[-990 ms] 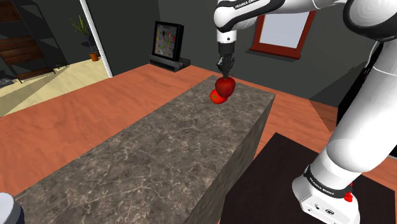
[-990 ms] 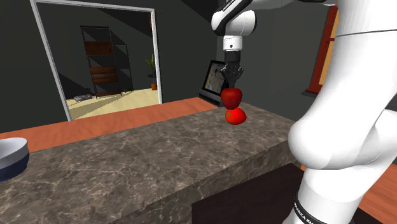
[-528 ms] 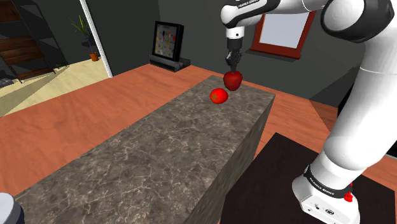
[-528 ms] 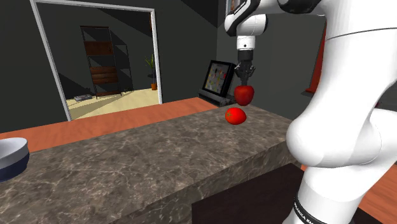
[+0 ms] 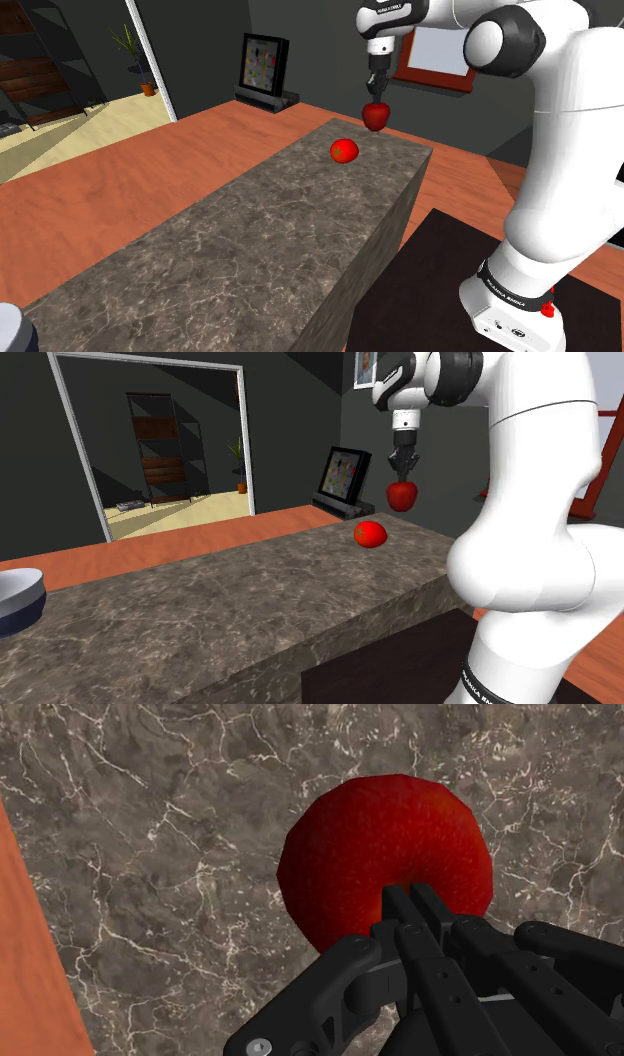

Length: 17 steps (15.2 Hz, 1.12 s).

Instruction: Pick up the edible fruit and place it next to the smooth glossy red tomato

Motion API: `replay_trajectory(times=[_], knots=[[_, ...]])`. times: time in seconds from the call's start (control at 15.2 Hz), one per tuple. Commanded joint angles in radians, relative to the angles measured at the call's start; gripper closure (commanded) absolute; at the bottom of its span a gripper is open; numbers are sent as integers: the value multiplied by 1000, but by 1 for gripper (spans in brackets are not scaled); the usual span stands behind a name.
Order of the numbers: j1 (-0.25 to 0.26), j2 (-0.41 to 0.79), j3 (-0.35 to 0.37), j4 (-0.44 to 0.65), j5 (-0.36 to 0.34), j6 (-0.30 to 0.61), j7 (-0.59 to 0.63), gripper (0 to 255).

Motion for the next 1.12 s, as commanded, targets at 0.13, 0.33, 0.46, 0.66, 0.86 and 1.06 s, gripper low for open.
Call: replay_trajectory(times=[0.13, 0.33, 0.46, 0.66, 0.86, 1.06], knots=[[-63, 130, -16, 201, 15, -70, -71, 255], [-111, 256, -20, 407, 29, -149, -110, 255], [-109, 247, -20, 364, 27, -115, -109, 255], [-105, 239, -20, 309, 27, -69, -109, 255], [-103, 234, -20, 262, 27, -26, -109, 255], [-101, 234, -19, 220, 27, 15, -108, 255]])
